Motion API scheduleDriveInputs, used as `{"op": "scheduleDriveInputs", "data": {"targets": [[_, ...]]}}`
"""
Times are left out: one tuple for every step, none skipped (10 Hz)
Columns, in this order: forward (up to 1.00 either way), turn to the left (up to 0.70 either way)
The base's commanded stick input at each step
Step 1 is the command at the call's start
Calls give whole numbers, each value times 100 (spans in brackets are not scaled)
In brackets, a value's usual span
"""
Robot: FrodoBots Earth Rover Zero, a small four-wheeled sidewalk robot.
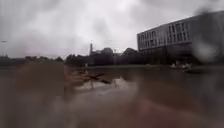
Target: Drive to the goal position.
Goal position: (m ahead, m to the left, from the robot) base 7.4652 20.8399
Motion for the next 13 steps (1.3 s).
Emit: {"op": "scheduleDriveInputs", "data": {"targets": [[70, 0], [70, 0], [70, 0], [70, 0], [70, 0], [70, 0], [70, 0], [70, 0], [70, 0], [70, 0], [70, 0], [70, 0], [70, 0]]}}
